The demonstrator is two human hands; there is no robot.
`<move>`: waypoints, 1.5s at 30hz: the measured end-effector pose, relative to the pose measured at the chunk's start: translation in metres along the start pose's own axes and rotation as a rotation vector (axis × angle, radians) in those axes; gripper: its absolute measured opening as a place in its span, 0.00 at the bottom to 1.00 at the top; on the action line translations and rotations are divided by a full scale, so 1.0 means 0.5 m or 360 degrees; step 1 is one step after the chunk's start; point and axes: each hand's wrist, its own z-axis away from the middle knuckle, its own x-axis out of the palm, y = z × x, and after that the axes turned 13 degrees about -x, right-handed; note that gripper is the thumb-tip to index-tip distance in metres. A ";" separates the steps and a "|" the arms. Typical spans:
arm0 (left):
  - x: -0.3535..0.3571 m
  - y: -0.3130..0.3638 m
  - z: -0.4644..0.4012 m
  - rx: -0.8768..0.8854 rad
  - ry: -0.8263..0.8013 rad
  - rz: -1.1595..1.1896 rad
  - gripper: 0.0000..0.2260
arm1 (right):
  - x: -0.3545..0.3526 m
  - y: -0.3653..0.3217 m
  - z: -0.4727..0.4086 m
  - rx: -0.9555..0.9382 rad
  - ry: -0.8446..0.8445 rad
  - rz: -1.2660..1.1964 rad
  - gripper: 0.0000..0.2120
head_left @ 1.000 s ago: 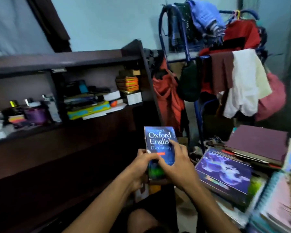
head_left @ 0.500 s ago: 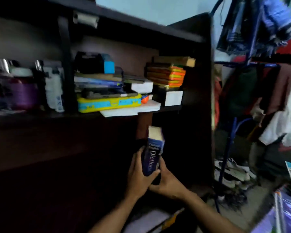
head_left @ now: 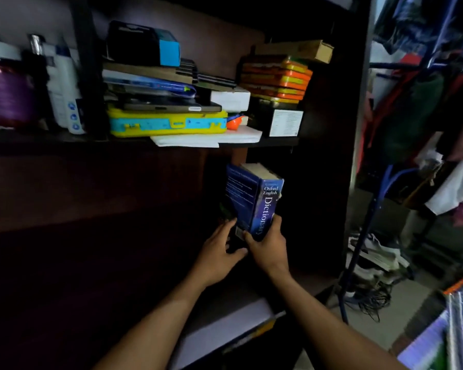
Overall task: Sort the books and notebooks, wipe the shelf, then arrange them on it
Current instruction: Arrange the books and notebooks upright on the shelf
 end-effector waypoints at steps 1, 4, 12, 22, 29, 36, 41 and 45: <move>-0.007 0.001 -0.007 -0.0023 -0.0033 -0.0120 0.37 | 0.002 0.002 -0.001 0.0003 -0.0020 0.0004 0.32; -0.033 0.004 -0.031 0.0016 -0.0062 -0.0441 0.32 | 0.005 0.002 -0.003 0.0026 -0.0057 0.0015 0.29; -0.033 0.016 -0.123 0.0102 0.0225 -0.0776 0.30 | 0.061 0.023 -0.110 0.0163 -0.0070 0.0251 0.27; -0.036 -0.045 -0.202 0.0040 0.0325 -0.0518 0.31 | 0.115 0.084 -0.210 0.0145 -0.0025 0.0394 0.31; -0.041 -0.042 -0.194 0.0079 0.0316 -0.0482 0.27 | 0.114 0.074 -0.210 0.0157 0.0010 0.0390 0.30; -0.043 -0.026 -0.183 0.0033 0.0316 -0.0594 0.24 | 0.119 0.068 -0.217 0.0161 0.0015 0.0506 0.31; -0.041 -0.005 -0.167 0.0005 0.0160 -0.0933 0.30 | 0.126 0.073 -0.229 0.0133 0.0006 0.0577 0.32; -0.046 -0.013 -0.171 0.0053 0.0141 -0.0889 0.31 | 0.131 0.076 -0.234 0.0165 -0.0019 0.0639 0.34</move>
